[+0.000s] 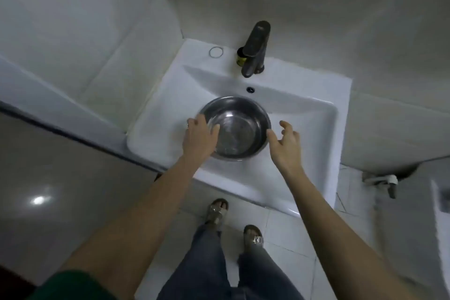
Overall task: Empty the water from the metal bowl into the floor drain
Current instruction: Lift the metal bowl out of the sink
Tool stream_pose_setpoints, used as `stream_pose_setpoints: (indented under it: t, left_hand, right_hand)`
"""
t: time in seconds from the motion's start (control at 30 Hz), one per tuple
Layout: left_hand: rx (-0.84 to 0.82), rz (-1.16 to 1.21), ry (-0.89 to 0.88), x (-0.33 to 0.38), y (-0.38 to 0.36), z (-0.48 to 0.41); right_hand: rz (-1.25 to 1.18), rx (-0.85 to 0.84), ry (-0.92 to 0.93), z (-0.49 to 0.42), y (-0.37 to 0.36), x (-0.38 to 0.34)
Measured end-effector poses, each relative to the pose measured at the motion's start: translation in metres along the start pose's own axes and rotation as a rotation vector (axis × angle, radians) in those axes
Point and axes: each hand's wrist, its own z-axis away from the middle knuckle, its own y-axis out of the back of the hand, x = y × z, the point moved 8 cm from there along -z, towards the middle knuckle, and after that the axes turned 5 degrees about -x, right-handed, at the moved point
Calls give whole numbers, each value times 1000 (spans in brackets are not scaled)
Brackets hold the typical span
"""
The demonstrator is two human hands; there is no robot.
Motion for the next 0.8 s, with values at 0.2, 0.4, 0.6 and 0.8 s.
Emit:
stream_pose_setpoints:
  t: [0.2, 0.4, 0.6, 0.8]
  left_hand:
    - [-39, -316, -135, 8, -19, -93]
    - [-138, -425, -160, 1, -46, -149]
    - [-178, -529, -155, -14, -62, -165]
    - [-84, -616, -302, -7, -56, -176]
  right_hand:
    - [137, 135, -161, -51, -24, 24]
    - [291, 131, -252, -95, -43, 43]
    - [315, 122, -274, -113, -68, 56]
    - [298, 172, -257, -123, -73, 60]
